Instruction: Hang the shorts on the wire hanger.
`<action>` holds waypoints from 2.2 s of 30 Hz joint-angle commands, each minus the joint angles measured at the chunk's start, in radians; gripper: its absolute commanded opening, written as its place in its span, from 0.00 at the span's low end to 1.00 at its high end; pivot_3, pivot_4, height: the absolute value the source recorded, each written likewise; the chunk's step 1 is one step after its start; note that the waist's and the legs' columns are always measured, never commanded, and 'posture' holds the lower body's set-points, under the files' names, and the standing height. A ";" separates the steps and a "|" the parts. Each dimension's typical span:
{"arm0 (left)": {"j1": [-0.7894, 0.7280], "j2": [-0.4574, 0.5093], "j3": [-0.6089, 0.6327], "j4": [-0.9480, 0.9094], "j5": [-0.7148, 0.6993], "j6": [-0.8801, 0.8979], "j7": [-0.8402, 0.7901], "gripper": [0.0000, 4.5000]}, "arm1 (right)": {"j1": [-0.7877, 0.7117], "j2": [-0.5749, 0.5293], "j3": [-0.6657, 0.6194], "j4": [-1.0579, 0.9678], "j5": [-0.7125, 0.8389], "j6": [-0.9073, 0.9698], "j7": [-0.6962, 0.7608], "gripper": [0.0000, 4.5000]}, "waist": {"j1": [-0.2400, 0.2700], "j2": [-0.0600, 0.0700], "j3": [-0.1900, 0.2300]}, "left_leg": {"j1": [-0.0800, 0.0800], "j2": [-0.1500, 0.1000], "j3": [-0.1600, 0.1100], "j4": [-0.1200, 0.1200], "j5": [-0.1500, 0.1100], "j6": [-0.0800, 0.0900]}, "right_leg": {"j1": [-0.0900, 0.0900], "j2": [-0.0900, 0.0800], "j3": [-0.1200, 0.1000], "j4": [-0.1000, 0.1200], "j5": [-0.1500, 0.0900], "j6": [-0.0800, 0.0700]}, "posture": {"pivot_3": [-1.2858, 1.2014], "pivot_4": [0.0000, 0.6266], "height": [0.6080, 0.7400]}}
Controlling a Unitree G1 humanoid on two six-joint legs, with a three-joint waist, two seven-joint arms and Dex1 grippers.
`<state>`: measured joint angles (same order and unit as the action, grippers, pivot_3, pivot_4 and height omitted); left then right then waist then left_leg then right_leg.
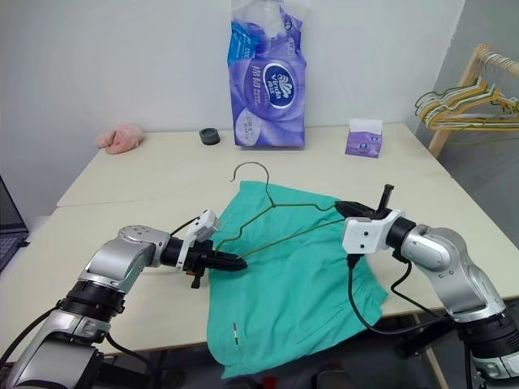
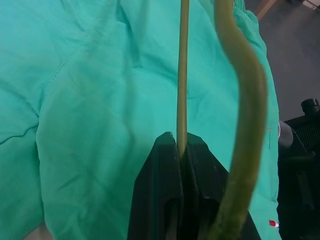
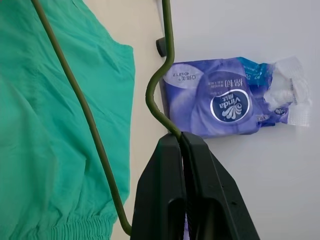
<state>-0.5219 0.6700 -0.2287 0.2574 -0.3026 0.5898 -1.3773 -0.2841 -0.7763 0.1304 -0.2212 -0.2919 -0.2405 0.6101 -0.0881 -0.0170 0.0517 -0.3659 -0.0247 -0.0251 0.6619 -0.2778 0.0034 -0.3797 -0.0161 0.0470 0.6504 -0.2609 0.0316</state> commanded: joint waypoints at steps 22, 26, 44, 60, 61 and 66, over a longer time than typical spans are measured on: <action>-0.007 0.055 -0.063 -0.143 0.140 -0.231 0.034 0.00 | 0.131 -0.166 -0.246 -0.479 0.590 0.921 0.344 0.84 | 0.003 0.000 0.002 | 0.000 0.000 -0.001 0.000 0.000 0.000 | 0.001 -0.002 -0.002 0.000 -0.002 0.002 | 0.45 0.06 1.00; -0.014 0.061 -0.082 -0.171 0.174 -0.271 0.025 0.00 | 0.067 -0.197 -0.183 -0.467 0.594 1.021 0.313 0.84 | 0.002 0.000 0.003 | 0.000 0.000 0.000 0.000 0.000 0.000 | 0.000 -0.002 -0.002 0.000 -0.002 0.002 | 0.45 0.06 1.00; -0.024 0.057 -0.090 -0.201 0.204 -0.304 0.009 0.00 | -0.168 -0.218 0.180 -0.203 0.442 0.970 0.406 0.80 | 0.000 0.000 0.008 | 0.000 0.000 0.000 0.000 0.000 0.000 | -0.001 -0.002 -0.002 0.000 -0.003 0.003 | 0.45 0.06 1.00; -0.023 0.021 -0.088 -0.170 0.244 -0.355 0.057 0.00 | -0.152 -0.207 0.195 -0.257 0.425 0.948 0.451 0.00 | 0.000 0.000 0.009 | 0.000 0.000 0.000 0.000 0.000 0.000 | -0.001 -0.003 -0.002 0.000 -0.003 0.004 | 0.45 0.06 1.00; -0.023 0.013 -0.087 -0.166 0.236 -0.352 0.053 0.00 | -0.151 -0.205 0.193 -0.268 0.427 0.952 0.452 0.00 | 0.000 0.000 0.009 | 0.000 0.000 0.000 0.000 0.000 0.000 | -0.001 -0.003 -0.002 0.000 -0.003 0.004 | 0.45 0.06 1.00; -0.020 -0.020 -0.063 -0.155 0.197 -0.332 0.053 0.23 | -0.141 -0.212 0.190 -0.308 0.429 0.962 0.462 0.00 | 0.000 0.000 0.010 | -0.001 0.000 0.000 0.000 0.000 0.000 | -0.002 -0.003 -0.003 0.000 -0.003 0.004 | 0.45 0.05 1.00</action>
<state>-0.5283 0.6634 -0.3113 0.1292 -0.0726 0.2595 -1.3232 -0.4124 -0.9939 0.3476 -0.4786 0.1205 0.7348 1.0679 -0.0880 -0.0173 0.0614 -0.3667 -0.0245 -0.0254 0.6620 -0.2781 0.0034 -0.3813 -0.0189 0.0445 0.6506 -0.2637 0.0352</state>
